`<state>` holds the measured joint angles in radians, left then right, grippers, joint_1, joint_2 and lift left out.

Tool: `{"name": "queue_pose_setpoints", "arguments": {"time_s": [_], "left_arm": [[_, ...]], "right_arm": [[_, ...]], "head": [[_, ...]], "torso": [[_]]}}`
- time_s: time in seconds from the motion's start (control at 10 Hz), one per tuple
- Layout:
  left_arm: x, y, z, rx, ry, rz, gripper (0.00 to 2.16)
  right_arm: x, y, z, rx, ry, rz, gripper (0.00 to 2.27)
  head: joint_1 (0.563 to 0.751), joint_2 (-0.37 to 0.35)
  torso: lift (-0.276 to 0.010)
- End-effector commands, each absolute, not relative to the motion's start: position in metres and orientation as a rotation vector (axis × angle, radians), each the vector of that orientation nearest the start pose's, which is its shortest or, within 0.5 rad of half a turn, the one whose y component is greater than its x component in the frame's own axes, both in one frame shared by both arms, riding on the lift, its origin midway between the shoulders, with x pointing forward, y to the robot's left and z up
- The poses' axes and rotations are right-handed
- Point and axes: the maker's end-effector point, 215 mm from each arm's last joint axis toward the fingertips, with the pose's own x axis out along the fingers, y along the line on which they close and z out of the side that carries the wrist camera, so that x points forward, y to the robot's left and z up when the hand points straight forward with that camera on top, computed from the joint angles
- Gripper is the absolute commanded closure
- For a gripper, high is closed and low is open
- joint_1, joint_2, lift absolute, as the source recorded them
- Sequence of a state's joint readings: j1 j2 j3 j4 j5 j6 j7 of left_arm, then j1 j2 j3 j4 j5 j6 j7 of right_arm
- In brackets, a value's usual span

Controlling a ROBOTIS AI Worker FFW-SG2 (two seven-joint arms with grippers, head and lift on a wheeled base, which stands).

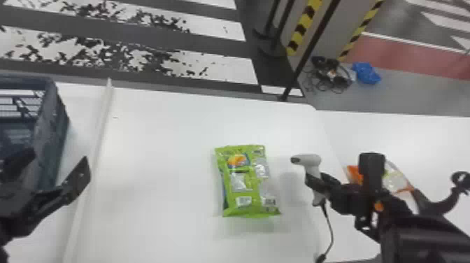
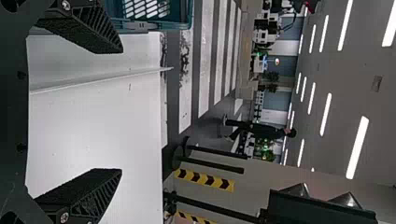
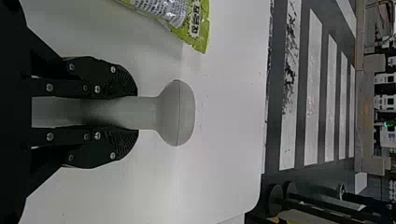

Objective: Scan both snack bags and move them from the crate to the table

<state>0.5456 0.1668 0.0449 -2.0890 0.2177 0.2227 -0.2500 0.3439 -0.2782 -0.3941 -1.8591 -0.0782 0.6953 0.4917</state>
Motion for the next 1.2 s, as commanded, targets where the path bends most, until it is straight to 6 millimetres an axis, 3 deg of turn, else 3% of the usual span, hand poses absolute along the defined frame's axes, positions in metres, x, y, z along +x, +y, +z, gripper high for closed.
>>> {"name": "queue_pose_setpoints", "arguments": {"time_s": [0.0,0.6,0.7,0.8,0.9,1.0,1.1], "left_arm": [[0.42,0.206,-0.391,-0.08,0.242,-0.3,0.09],[0.419,0.206,-0.391,-0.081,0.244,-0.303,0.09],[0.42,0.206,-0.39,-0.081,0.242,-0.303,0.09],[0.42,0.206,-0.39,-0.081,0.242,-0.303,0.09],[0.42,0.206,-0.391,-0.081,0.244,-0.302,0.09],[0.419,0.206,-0.392,-0.081,0.247,-0.302,0.09],[0.42,0.206,-0.391,-0.081,0.244,-0.302,0.09]], "right_arm": [[0.41,-0.429,-0.5,-0.041,0.71,0.092,2.25],[0.41,-0.426,-0.522,-0.058,0.747,0.088,2.25],[0.412,-0.425,-0.522,-0.06,0.743,0.089,2.11],[0.415,-0.424,-0.519,-0.065,0.722,0.089,1.56],[0.415,-0.423,-0.519,-0.064,0.717,0.09,0.58],[0.414,-0.424,-0.52,-0.064,0.718,0.088,0.04],[0.414,-0.424,-0.517,-0.056,0.705,0.084,0.04]], "head": [[0.695,-0.297],[0.695,-0.292],[0.695,-0.292],[0.695,-0.291],[0.695,-0.291],[0.695,-0.289],[0.695,-0.288]], "torso": [[-0.088],[-0.088],[-0.088],[-0.088],[-0.088],[-0.088],[-0.088]]}}
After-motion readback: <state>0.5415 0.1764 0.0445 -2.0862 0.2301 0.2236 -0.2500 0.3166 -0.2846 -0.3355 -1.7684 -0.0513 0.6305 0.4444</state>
